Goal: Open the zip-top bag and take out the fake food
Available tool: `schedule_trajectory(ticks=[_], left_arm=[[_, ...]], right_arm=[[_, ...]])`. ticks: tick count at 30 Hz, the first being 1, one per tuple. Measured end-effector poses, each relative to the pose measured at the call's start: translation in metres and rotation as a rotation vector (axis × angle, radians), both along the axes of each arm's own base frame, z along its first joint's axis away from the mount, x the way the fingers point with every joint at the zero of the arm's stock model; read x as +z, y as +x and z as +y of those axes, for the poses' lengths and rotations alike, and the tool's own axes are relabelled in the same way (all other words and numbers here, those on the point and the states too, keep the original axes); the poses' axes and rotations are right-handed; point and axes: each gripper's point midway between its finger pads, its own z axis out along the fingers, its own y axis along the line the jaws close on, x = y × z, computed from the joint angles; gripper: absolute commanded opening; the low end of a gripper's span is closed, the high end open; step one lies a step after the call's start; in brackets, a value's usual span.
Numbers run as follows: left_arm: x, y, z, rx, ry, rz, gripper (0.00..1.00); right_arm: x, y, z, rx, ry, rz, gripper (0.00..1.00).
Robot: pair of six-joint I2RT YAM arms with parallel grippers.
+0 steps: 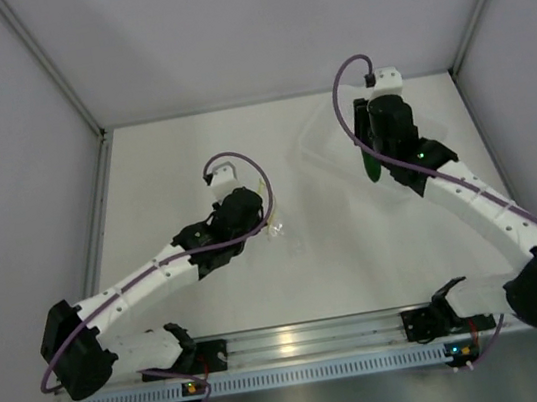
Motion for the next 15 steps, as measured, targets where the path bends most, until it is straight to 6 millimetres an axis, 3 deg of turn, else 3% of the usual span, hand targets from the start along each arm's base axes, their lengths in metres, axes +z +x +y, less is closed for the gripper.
schedule_trajectory(ticks=[3, 7, 11, 15], left_arm=[[0.008, 0.002, 0.009, 0.003, 0.025, -0.007, 0.00], [0.009, 0.002, 0.018, -0.010, 0.079, 0.005, 0.00], [0.013, 0.002, 0.023, -0.040, 0.123, 0.018, 0.00], [0.016, 0.002, 0.027, -0.061, 0.147, 0.025, 0.00]], right_arm=[[-0.033, 0.024, -0.022, -0.046, -0.049, 0.120, 0.05], [-0.061, 0.063, -0.048, -0.113, -0.113, 0.231, 0.07], [-0.092, 0.101, -0.055, -0.126, -0.157, 0.307, 0.15], [-0.138, 0.120, -0.059, -0.119, -0.200, 0.405, 0.22]])
